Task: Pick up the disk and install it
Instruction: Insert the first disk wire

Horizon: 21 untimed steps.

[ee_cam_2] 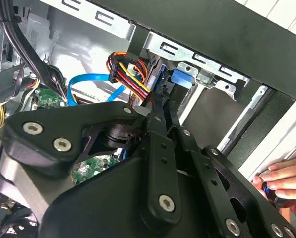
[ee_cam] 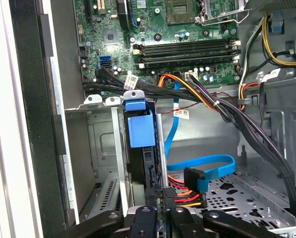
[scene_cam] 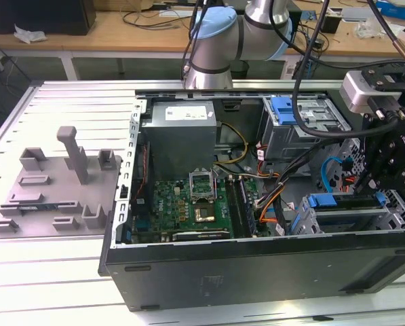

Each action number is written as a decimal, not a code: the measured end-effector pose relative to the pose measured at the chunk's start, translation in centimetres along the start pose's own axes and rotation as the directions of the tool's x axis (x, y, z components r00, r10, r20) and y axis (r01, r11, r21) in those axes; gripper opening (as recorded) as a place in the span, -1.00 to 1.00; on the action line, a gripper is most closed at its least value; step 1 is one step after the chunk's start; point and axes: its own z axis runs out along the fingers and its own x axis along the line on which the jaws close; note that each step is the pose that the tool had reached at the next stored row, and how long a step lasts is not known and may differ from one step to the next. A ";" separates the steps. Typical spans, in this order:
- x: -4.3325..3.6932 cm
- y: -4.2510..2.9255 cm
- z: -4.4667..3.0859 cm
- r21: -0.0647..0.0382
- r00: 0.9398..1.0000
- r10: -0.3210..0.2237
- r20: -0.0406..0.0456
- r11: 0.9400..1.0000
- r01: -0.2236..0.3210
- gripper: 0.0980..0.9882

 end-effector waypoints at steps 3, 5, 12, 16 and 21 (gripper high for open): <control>0.00 0.00 0.00 0.000 1.000 0.000 0.000 1.000 0.000 -0.84; 0.00 0.00 0.00 0.000 1.000 0.000 0.000 1.000 0.000 -0.84; 0.00 0.01 0.03 0.000 1.000 0.000 0.000 1.000 0.000 -0.84; 0.07 0.01 0.11 0.000 1.000 0.000 0.000 1.000 0.000 -0.84; 0.06 0.01 0.19 0.000 1.000 0.000 0.000 1.000 0.000 -0.84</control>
